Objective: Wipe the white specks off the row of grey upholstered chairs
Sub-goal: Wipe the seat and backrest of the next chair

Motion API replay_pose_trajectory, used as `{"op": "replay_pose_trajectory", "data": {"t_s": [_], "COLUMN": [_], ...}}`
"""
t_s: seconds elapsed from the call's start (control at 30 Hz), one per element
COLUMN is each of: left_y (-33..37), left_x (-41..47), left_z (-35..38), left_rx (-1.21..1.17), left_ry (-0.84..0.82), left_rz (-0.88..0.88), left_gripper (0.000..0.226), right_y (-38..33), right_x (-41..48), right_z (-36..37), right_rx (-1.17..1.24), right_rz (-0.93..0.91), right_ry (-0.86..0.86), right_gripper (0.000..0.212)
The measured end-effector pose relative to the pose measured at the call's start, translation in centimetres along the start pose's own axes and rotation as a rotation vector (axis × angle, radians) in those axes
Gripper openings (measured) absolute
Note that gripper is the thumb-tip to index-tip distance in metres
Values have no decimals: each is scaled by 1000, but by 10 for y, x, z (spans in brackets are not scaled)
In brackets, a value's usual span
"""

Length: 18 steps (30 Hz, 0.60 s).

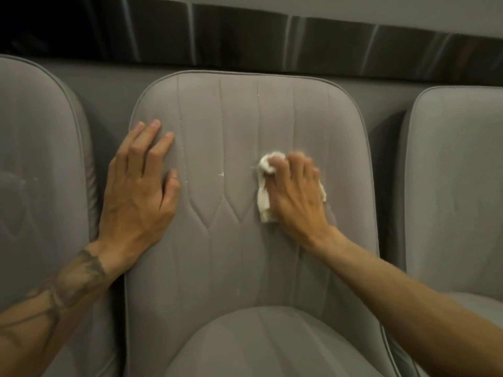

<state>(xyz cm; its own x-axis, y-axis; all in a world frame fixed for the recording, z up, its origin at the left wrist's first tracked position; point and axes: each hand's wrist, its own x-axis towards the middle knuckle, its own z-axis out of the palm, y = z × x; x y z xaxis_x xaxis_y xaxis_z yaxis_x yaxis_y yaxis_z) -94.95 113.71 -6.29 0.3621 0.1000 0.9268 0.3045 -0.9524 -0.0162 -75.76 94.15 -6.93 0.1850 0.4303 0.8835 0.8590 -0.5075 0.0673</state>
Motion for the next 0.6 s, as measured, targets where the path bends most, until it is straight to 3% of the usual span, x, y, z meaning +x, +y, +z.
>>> {"op": "replay_pose_trajectory", "data": {"t_s": [0.1, 0.27, 0.33, 0.47, 0.5, 0.6], "left_y": [1, 1, 2, 4, 4, 4], "left_x": [0, 0, 0, 1, 1, 0], "left_z": [-1, -1, -1, -3, -3, -1], "left_rx": [8, 9, 16, 27, 33, 34], "left_ry": [-5, 3, -1, -9, -9, 9], "left_rz": [-8, -12, -19, -23, -24, -22], "left_gripper": [59, 59, 59, 59, 59, 59], "right_y": [27, 28, 10, 24, 31, 31], "right_x": [18, 103, 77, 47, 63, 97], "right_z": [-16, -13, -7, -14, -15, -8], "right_rx": [-15, -56, -55, -45, -67, -112], "right_rz": [-159, 287, 201, -171, -130, 242], "right_ry": [-84, 202, 169, -14, 8, 186], "right_gripper": [23, 29, 29, 21, 21, 25]}}
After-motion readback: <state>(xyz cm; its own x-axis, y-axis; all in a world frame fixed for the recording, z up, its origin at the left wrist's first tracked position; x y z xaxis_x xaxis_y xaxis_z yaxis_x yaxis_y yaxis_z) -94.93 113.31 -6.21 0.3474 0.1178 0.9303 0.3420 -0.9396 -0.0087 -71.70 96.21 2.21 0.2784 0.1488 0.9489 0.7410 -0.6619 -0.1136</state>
